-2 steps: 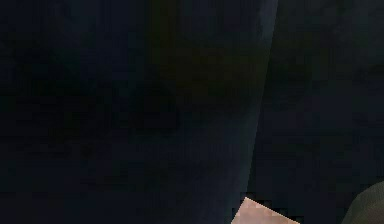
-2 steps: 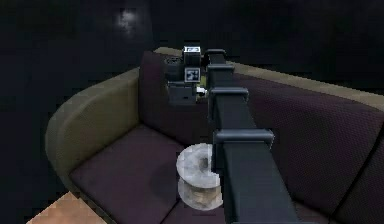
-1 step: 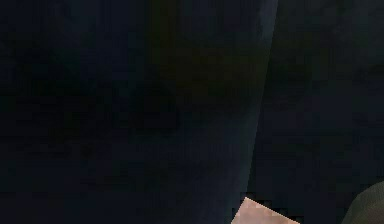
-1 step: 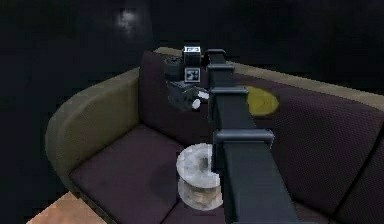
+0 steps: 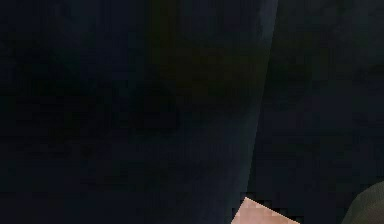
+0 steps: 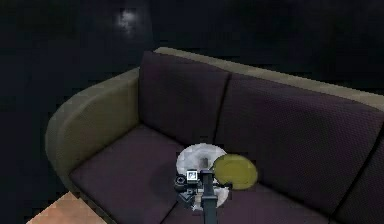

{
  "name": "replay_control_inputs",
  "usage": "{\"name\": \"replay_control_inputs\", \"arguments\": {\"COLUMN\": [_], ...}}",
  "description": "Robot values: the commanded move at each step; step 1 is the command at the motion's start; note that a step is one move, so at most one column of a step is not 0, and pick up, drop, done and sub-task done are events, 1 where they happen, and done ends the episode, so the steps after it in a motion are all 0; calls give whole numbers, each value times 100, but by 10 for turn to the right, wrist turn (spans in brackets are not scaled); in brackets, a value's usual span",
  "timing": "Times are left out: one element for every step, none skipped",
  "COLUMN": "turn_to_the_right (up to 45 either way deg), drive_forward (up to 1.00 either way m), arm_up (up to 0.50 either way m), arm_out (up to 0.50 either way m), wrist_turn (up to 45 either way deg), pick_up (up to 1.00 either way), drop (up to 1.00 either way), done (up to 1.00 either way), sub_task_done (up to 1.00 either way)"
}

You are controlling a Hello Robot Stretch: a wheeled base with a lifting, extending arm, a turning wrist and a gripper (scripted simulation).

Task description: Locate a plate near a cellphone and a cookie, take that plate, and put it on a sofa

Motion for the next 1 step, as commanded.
{"name": "replay_control_inputs", "arguments": {"turn_to_the_right": [0], "drive_forward": [0], "arm_up": [-32], "arm_out": [0], "wrist_turn": [0], "pick_up": [0], "drop": [0], "done": [0], "sub_task_done": [0]}}
